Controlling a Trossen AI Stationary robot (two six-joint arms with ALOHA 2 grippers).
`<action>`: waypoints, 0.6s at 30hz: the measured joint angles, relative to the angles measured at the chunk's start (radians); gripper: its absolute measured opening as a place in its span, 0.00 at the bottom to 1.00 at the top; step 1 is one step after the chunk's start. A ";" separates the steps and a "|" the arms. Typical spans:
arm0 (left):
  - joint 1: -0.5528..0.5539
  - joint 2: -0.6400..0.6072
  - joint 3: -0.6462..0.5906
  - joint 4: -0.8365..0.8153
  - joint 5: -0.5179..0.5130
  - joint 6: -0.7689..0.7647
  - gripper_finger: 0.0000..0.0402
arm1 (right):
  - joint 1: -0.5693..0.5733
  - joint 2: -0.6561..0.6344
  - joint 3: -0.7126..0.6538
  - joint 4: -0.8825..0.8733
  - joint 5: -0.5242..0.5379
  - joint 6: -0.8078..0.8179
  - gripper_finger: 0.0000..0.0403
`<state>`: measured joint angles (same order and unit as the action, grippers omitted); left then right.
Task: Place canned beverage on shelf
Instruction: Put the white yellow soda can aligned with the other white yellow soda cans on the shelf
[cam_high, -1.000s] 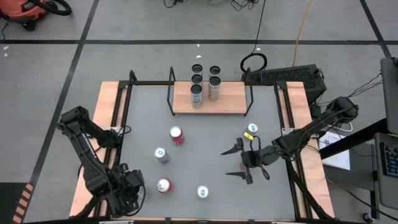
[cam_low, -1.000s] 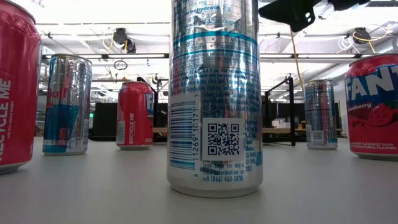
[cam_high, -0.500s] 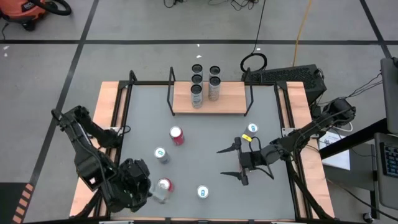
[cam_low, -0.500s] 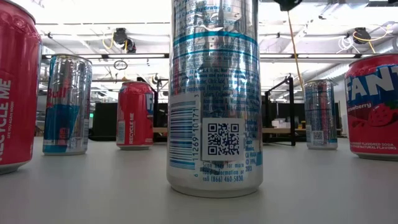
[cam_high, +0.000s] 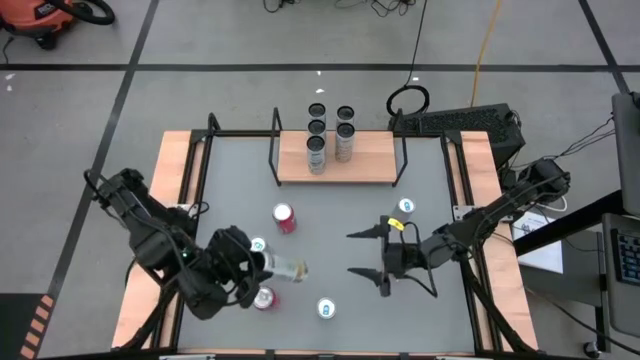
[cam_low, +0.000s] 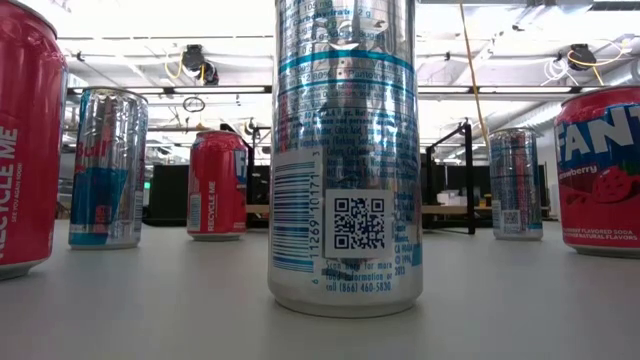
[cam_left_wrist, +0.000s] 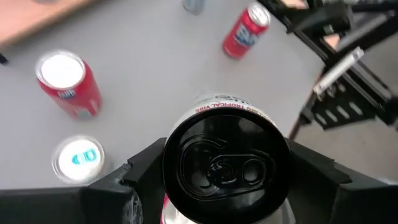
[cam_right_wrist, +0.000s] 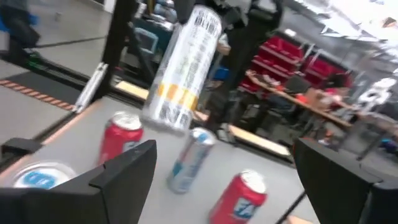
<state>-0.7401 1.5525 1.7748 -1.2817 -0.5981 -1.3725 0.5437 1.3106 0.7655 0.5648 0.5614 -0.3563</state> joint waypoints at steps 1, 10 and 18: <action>0.007 0.001 0.000 0.000 -0.017 0.000 0.62 | 0.001 0.000 0.008 -0.001 0.018 -0.014 0.85; 0.079 0.019 0.000 0.010 -0.118 0.035 0.62 | -0.008 0.008 0.061 -0.028 0.040 -0.132 0.97; 0.138 0.083 0.000 0.075 -0.138 0.097 0.62 | -0.040 0.123 0.134 -0.046 0.040 -0.138 0.98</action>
<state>-0.6025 1.6360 1.7744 -1.2067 -0.7357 -1.2752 0.5040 1.4339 0.8990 0.5190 0.6009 -0.4938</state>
